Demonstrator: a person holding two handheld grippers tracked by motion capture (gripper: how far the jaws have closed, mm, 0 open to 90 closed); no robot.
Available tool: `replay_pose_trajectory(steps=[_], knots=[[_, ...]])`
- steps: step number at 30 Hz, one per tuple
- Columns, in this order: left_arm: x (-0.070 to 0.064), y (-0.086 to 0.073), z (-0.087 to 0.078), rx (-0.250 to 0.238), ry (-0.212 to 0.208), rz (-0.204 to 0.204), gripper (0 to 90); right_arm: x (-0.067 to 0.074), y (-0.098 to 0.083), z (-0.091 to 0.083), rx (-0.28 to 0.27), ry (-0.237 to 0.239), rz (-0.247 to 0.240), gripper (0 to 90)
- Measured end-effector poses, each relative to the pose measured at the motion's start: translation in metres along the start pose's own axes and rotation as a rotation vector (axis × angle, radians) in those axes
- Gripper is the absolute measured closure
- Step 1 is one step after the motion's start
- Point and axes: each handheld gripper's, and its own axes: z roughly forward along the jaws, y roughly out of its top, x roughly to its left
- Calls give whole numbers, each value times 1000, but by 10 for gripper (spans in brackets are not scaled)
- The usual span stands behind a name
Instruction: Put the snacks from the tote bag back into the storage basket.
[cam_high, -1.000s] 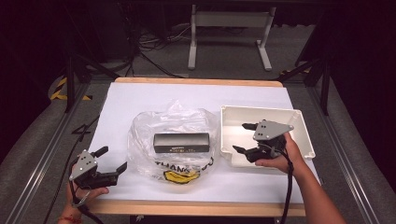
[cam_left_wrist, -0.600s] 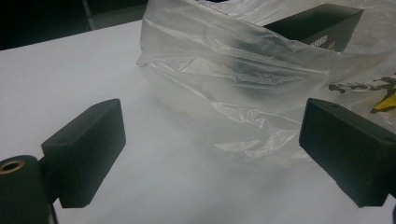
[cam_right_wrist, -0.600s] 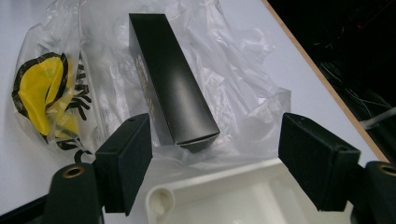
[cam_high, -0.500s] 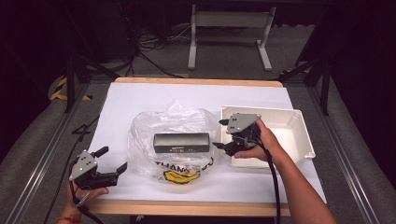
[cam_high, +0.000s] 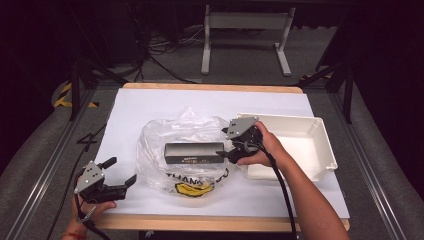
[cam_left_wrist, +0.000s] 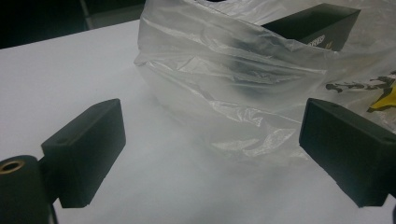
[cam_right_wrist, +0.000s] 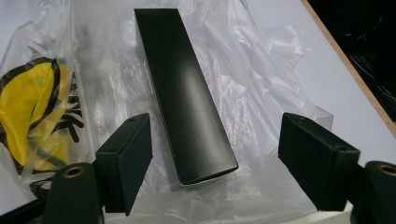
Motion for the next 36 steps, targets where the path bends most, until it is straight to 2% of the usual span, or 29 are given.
replay_pose_trajectory(steps=[5,7,10,21,26,27,36], knots=[[0,0,0,-1,1,-5,80,-3,4,8,11,24,-4,269],[0,-1,0,-4,-3,-7,80,-7,6,11,-14,56,24,279],[0,-1,0,-4,-4,-8,80,-10,8,14,-13,60,32,279],[1,-2,-2,-1,-5,-9,80,-12,17,36,67,79,-13,284],[1,-3,-1,1,-4,-6,80,-13,17,42,101,91,-16,302],[1,-3,-2,3,-5,-9,80,-12,16,46,112,112,-20,304],[1,-3,-2,2,-3,-7,80,-4,19,59,164,170,-68,303]])
